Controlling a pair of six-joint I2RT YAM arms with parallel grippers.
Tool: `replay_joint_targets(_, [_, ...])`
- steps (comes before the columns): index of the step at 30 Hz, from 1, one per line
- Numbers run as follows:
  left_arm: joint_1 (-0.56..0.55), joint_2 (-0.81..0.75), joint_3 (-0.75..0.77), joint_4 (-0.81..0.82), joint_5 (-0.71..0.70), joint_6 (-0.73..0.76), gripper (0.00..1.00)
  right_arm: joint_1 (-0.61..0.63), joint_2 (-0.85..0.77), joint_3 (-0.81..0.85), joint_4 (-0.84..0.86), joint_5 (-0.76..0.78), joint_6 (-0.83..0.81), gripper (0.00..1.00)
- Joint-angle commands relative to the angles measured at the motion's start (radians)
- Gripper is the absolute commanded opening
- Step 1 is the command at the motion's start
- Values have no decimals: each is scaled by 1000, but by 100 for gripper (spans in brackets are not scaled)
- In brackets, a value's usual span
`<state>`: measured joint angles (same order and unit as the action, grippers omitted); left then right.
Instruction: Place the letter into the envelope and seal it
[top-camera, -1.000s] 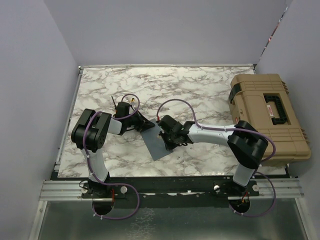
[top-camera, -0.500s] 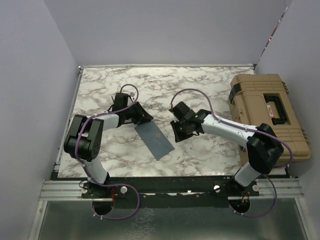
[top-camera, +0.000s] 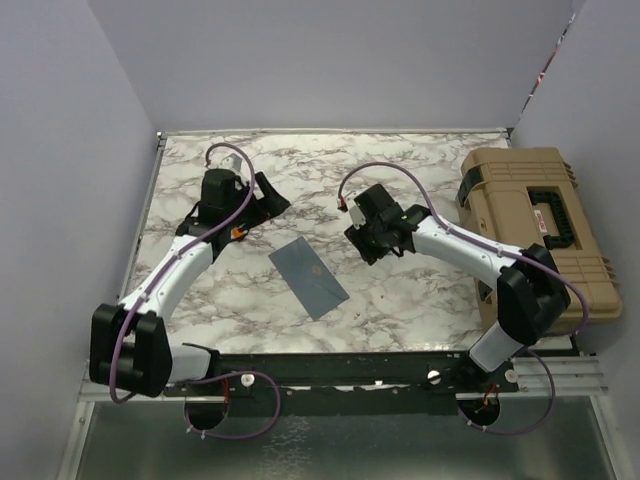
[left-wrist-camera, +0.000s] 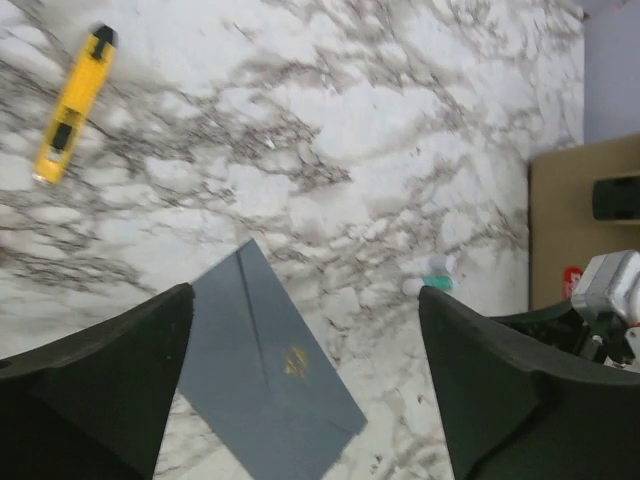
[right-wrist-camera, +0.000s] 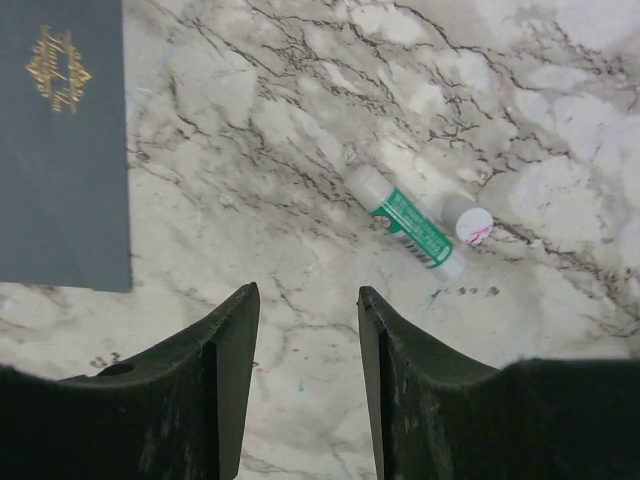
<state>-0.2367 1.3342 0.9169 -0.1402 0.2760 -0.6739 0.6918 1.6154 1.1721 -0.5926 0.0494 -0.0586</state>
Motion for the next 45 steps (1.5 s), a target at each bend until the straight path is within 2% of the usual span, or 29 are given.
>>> replay_joint_targets(1, [8, -157, -36, -100, -315, 111, 99, -9, 82, 20, 8, 89, -197, 48])
replay_joint_targets(6, [17, -224, 4, -178, -404, 205, 99, -18, 198, 51, 7, 156, -298, 46])
replay_joint_targets(14, [30, -233, 5, -209, -359, 226, 99, -38, 245, 101, 20, 167, -348, 45])
replay_joint_targets(18, [36, -228, -6, -209, -353, 217, 99, -39, 221, 111, 7, 145, -345, 45])
replay_joint_targets(24, [39, -192, -1, -207, -325, 198, 99, -76, 216, 130, 50, 197, -317, 46])
replay_joint_targets(30, [38, -158, 4, -201, -290, 168, 99, -119, 242, 157, 33, 100, -298, 46])
replay_joint_targets(35, [39, -144, 8, -193, -277, 166, 99, -137, 246, 152, 18, 44, -285, 39])
replay_joint_targets(38, [39, -137, 11, -188, -276, 165, 99, -152, 238, 142, 11, 17, -270, 39])
replay_joint_targets(45, [39, -121, 8, -182, -242, 158, 99, -171, 229, 116, 15, 42, -226, 53])
